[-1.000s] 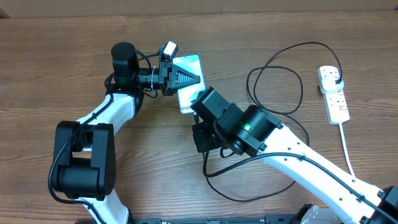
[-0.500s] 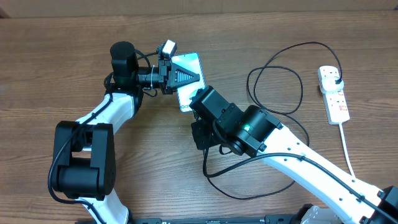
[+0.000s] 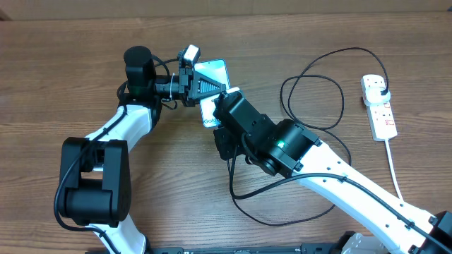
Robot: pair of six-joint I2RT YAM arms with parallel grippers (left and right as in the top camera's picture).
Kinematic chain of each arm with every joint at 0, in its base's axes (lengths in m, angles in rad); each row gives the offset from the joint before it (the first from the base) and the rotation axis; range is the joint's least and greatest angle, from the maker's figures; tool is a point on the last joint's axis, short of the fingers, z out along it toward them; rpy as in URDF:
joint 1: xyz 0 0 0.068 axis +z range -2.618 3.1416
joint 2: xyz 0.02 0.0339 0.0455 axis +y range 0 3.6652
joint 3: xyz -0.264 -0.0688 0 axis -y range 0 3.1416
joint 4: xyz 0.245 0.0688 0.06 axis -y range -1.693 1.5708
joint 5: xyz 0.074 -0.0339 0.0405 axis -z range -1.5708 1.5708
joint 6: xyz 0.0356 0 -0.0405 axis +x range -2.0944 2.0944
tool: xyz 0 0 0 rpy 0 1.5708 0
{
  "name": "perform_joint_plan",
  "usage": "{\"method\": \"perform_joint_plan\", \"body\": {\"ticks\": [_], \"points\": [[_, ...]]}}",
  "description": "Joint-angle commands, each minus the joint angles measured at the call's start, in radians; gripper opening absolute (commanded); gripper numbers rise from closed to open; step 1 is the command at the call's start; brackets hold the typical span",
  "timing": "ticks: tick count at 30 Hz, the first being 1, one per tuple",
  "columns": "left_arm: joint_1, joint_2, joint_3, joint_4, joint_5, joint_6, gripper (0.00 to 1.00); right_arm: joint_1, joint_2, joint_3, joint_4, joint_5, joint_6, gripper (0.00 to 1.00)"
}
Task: Plug charger to phone and switch on socket
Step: 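Push the plug up into the phone's port with the right gripper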
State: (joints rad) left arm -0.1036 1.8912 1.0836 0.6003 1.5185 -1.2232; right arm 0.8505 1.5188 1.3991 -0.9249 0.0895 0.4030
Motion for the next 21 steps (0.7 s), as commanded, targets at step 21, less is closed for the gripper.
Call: {"method": "perform_joint_plan", "body": {"ticks": [21], "points": [[-0.013,-0.001,0.013,0.007,-0.003,-0.034,0.04,0.006,0.012,0.02,-0.031,-0.013,0.08,0.12]]}}
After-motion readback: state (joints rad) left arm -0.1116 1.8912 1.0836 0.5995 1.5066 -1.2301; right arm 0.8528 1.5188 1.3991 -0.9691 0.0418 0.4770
